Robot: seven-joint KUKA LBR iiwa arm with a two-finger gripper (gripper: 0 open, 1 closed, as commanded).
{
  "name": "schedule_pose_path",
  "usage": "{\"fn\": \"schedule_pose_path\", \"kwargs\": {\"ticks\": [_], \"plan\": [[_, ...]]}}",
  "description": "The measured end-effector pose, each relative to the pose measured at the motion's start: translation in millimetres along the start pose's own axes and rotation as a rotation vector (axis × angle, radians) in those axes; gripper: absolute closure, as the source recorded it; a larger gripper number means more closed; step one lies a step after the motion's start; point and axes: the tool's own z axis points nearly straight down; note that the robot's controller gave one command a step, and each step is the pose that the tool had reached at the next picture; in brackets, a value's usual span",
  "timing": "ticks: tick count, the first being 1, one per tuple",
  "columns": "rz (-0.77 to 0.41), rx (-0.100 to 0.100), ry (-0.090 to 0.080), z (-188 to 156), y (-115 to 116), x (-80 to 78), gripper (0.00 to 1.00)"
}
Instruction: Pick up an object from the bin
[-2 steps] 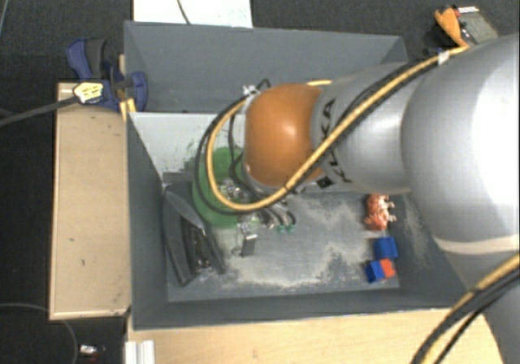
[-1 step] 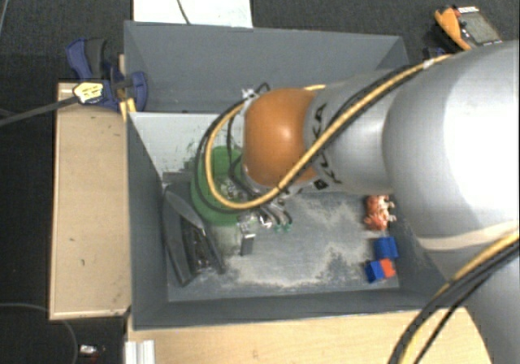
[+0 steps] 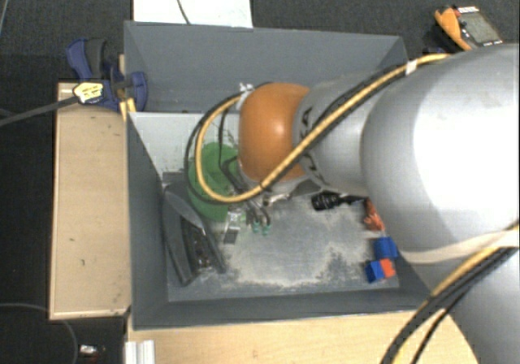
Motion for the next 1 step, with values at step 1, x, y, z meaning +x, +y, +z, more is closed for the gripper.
{"fn": "schedule_pose_path", "kwargs": {"ticks": [1], "plan": [[0.000,0.000,0.000,0.0,0.0,0.0,1.00]]}}
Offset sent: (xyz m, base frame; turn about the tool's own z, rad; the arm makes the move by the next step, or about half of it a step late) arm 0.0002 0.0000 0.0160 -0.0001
